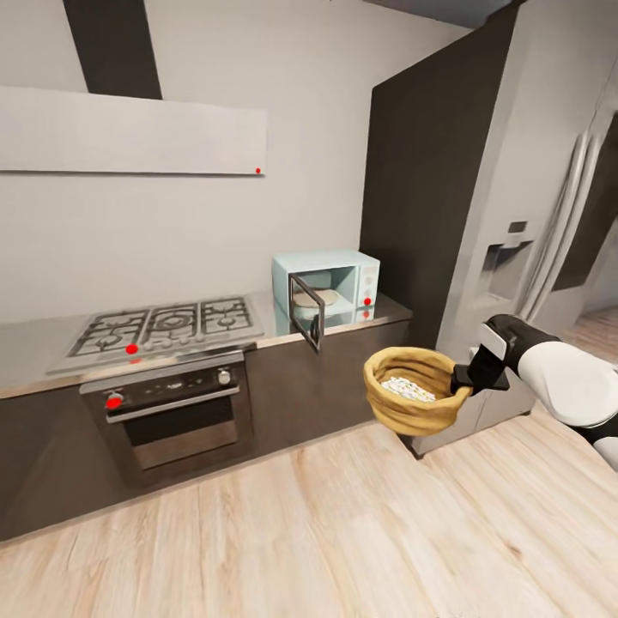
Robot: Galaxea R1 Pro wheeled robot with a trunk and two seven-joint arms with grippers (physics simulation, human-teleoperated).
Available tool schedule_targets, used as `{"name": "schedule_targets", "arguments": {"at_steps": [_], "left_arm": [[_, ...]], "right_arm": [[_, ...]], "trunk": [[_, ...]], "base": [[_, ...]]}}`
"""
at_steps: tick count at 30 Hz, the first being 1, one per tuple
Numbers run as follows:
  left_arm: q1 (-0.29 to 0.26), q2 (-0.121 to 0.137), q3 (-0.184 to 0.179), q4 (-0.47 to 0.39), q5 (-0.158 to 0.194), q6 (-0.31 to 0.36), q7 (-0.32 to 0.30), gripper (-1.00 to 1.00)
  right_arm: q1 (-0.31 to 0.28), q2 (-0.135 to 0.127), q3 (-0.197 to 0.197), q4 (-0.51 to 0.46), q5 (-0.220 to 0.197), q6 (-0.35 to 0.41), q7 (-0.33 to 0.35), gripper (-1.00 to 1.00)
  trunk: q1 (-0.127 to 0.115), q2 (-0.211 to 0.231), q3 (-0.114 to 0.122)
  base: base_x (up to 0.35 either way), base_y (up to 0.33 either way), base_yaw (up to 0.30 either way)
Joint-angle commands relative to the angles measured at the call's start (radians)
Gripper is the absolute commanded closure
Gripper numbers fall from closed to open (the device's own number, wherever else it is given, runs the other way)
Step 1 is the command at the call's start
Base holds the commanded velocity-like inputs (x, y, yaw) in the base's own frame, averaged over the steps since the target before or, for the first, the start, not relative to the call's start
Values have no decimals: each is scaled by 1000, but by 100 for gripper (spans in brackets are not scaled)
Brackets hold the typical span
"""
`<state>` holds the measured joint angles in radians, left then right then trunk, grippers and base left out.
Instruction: In the kitchen, take the popcorn bag from the countertop, put it into the microwave, and heat it until the popcorn is cooked so the cooked popcorn ends up inside the bag.
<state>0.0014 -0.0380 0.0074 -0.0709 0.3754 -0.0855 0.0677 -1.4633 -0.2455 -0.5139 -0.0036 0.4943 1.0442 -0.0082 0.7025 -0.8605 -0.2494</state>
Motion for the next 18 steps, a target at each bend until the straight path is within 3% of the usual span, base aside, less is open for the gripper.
{"name": "schedule_targets", "arguments": {"at_steps": [1,6,18], "left_arm": [[0,0,0,-1,4,-2,3,-100],[0,0,0,-1,4,-2,3,-100],[0,0,4,-1,9,-2,5,-100]], "right_arm": [[0,0,-9,0,6,3,-1,100],[-1,-3,-9,0,2,3,-1,100],[0,-15,-9,0,5,3,1,100]], "trunk": [[0,-1,-1],[0,-1,1],[0,-1,2]], "base": [[0,0,-284],[0,0,-246],[0,0,-13]]}}
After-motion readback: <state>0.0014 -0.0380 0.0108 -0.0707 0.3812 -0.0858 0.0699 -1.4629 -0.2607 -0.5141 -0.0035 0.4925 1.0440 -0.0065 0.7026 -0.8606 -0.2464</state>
